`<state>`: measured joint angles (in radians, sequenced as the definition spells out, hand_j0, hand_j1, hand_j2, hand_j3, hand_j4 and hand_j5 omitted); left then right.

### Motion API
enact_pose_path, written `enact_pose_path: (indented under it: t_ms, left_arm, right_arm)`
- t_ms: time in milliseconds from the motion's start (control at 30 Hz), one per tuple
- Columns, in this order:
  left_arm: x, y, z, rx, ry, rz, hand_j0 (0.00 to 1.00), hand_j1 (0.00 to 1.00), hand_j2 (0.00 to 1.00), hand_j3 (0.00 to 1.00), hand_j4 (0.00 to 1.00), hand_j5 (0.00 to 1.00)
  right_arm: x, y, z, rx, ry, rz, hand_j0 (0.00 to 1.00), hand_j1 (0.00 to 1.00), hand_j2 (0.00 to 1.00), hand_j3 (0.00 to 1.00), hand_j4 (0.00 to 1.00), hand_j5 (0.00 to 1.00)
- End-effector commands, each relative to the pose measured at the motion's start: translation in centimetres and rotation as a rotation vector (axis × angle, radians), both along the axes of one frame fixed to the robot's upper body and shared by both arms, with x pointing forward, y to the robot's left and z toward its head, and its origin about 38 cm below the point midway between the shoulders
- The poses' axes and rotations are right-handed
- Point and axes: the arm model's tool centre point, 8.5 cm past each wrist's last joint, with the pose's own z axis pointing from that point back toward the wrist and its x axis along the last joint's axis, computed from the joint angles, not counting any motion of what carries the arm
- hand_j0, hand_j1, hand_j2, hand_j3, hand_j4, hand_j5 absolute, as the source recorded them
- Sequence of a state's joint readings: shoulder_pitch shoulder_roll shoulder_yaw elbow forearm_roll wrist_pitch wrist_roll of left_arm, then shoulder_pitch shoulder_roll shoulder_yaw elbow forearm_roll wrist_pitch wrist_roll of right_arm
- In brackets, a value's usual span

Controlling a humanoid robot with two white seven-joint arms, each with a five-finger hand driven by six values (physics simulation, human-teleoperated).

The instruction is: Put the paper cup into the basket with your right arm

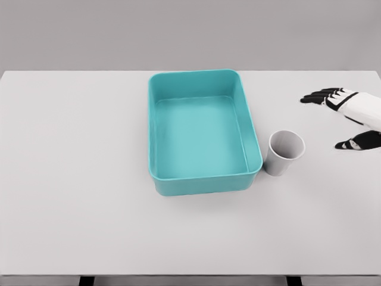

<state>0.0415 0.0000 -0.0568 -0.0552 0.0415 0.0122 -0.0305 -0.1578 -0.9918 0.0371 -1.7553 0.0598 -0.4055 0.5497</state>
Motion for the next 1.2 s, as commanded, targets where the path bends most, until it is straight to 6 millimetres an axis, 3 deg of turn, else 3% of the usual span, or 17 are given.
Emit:
enact_pose_path:
  t_ms: [0, 67, 233, 400, 867, 1167]
  left_arm:
    - [0.0, 0.0, 0.0, 0.0, 0.0, 0.0, 1.0, 1.0, 1.0, 1.0, 1.0, 1.0]
    - [0.0, 0.0, 0.0, 0.0, 0.0, 0.0, 1.0, 1.0, 1.0, 1.0, 1.0, 1.0]
    - [0.0, 0.0, 0.0, 0.0, 0.0, 0.0, 1.0, 1.0, 1.0, 1.0, 1.0, 1.0]
    - [-0.1, 0.0, 0.0, 0.0, 0.002, 0.0, 1.0, 1.0, 1.0, 1.0, 1.0, 1.0]
    - [0.0, 0.0, 0.0, 0.0, 0.0, 0.0, 1.0, 1.0, 1.0, 1.0, 1.0, 1.0]
    - [0.0, 0.0, 0.0, 0.0, 0.0, 0.0, 1.0, 1.0, 1.0, 1.0, 1.0, 1.0]
  right_arm:
    - [0.2, -1.4, -1.1, -0.026, 0.194, -0.116, 1.0, 1.0, 1.0, 1.0, 1.0, 1.0]
    - [2.5, 0.0, 0.3, 0.0, 0.229, -0.182, 1.0, 1.0, 1.0, 1.0, 1.0, 1.0]
    - [5.3, 4.6, -0.1, -0.084, 0.316, -0.185, 1.0, 1.0, 1.0, 1.0, 1.0, 1.0]
    - [5.1, 3.7, -0.2, -0.182, 0.342, -0.209, 1.0, 1.0, 1.0, 1.0, 1.0, 1.0]
    - [5.2, 7.7, -3.7, -0.28, 0.429, -0.107, 0.99, 0.99, 0.99, 0.99, 0.99, 0.99]
    - [4.9, 7.8, -4.6, -0.303, 0.452, -0.102, 0.98, 0.98, 0.98, 0.98, 0.98, 0.98]
